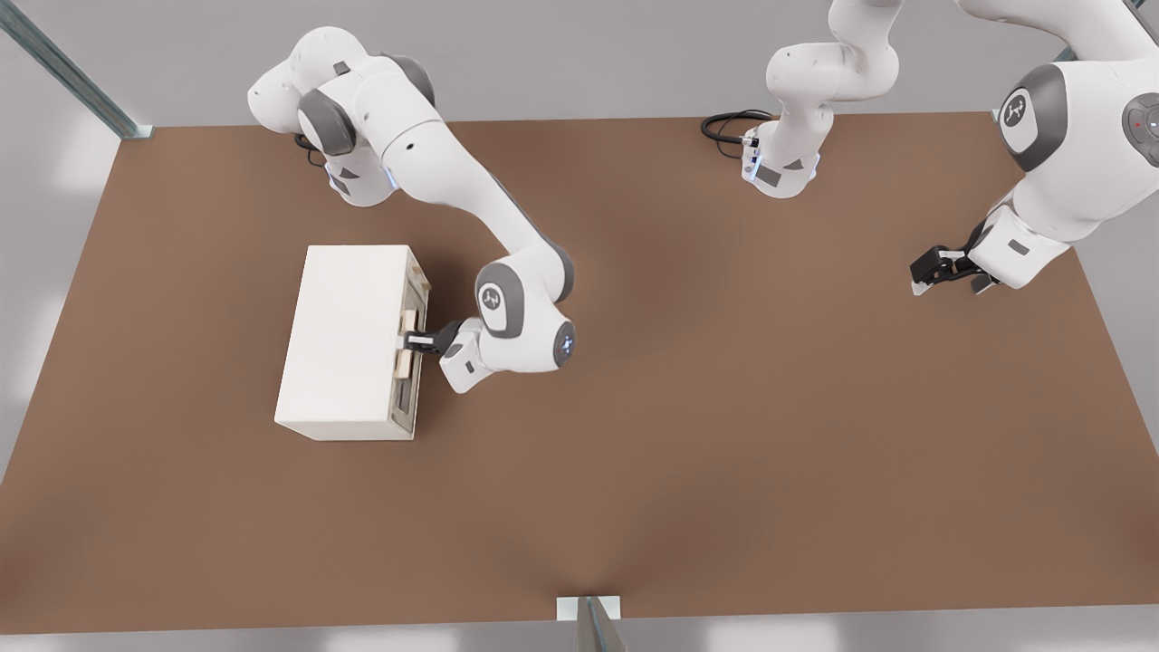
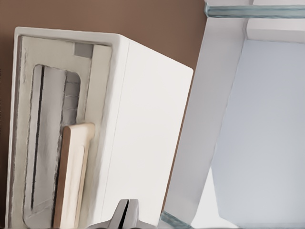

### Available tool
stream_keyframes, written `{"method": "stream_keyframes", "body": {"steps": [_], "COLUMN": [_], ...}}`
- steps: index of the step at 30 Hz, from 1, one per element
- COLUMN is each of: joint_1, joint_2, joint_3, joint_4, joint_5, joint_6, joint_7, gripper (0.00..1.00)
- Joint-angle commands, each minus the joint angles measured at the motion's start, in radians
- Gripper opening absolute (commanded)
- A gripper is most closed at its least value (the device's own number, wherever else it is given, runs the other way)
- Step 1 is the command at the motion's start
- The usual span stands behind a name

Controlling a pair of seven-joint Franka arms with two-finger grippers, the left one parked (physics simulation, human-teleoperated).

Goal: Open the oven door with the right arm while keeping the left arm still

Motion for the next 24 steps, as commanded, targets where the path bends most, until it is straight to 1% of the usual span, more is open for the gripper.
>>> {"method": "stream_keyframes", "body": {"steps": [1,4,13,24], "joint_1": [-0.001,-0.004,-0.005,-0.005], "joint_2": [-0.001,-0.002,-0.002,0.000], "joint_3": [-0.001,-0.001,-0.001,0.001], "joint_4": [-0.012,-0.053,-0.108,-0.133], "joint_5": [0.024,0.021,0.016,0.019], "joint_6": [0.046,0.084,0.097,0.116], "joint_7": [0.299,0.314,0.329,0.343], "gripper": [0.00,0.00,0.00,0.00]}}
